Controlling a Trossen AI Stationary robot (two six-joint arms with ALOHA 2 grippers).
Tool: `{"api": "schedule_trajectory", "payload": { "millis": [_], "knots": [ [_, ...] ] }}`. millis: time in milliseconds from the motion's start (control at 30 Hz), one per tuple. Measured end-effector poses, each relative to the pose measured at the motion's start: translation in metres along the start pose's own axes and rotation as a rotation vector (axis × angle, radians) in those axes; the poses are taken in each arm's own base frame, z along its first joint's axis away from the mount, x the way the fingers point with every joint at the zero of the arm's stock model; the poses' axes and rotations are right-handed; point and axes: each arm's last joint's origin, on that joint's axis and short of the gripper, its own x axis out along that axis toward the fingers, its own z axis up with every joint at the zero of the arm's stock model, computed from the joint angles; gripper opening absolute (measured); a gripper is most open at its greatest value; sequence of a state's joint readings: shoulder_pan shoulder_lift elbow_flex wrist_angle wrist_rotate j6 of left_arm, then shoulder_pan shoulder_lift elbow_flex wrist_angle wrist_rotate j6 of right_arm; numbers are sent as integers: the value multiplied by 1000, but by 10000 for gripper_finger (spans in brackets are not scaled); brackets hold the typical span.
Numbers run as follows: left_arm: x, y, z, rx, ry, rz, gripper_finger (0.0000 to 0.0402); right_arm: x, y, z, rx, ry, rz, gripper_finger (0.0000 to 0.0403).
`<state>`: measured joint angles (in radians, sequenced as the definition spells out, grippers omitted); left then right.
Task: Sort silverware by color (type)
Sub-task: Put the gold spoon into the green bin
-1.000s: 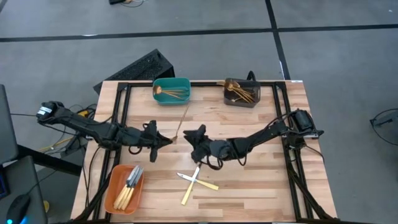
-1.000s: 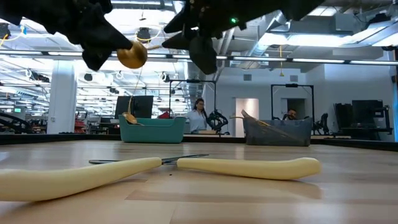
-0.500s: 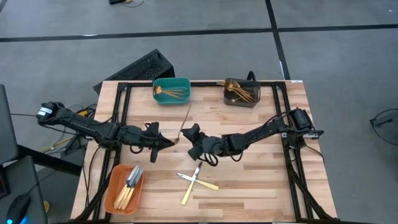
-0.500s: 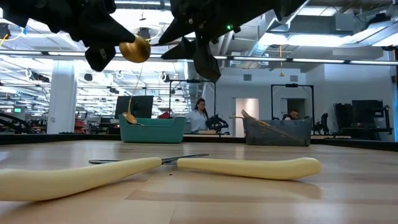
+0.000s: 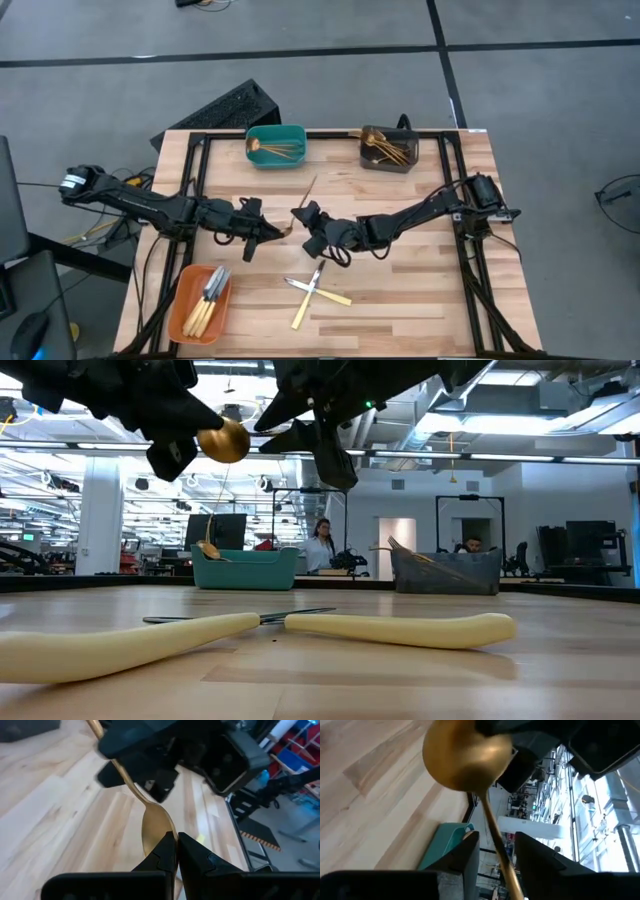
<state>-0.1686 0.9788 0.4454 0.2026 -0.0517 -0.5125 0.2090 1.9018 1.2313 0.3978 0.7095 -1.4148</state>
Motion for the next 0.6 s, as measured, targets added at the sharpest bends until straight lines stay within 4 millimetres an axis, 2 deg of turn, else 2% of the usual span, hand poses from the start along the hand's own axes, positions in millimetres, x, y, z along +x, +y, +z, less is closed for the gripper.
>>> {"api": "schedule_trajectory", "payload": {
  "millis": [133, 300, 367, 467, 600],
  "knots": [
    [1, 1, -1, 1, 9, 2, 0, 1, -1, -1, 72, 5, -4, 125],
    [1, 0, 2, 16, -27, 17, 0, 1, 6, -2, 144, 57, 21, 46],
    [1, 0, 3, 23, -49, 36, 2, 1, 9, -3, 194, 72, 36, 42],
    [-1, 0, 7, 61, -105, 76, 15, 4, 8, -8, 375, 127, 13, 42],
    [-7, 2, 10, 118, -153, 166, 50, 6, -1, -26, 605, 249, -30, 42]
  ]
}}
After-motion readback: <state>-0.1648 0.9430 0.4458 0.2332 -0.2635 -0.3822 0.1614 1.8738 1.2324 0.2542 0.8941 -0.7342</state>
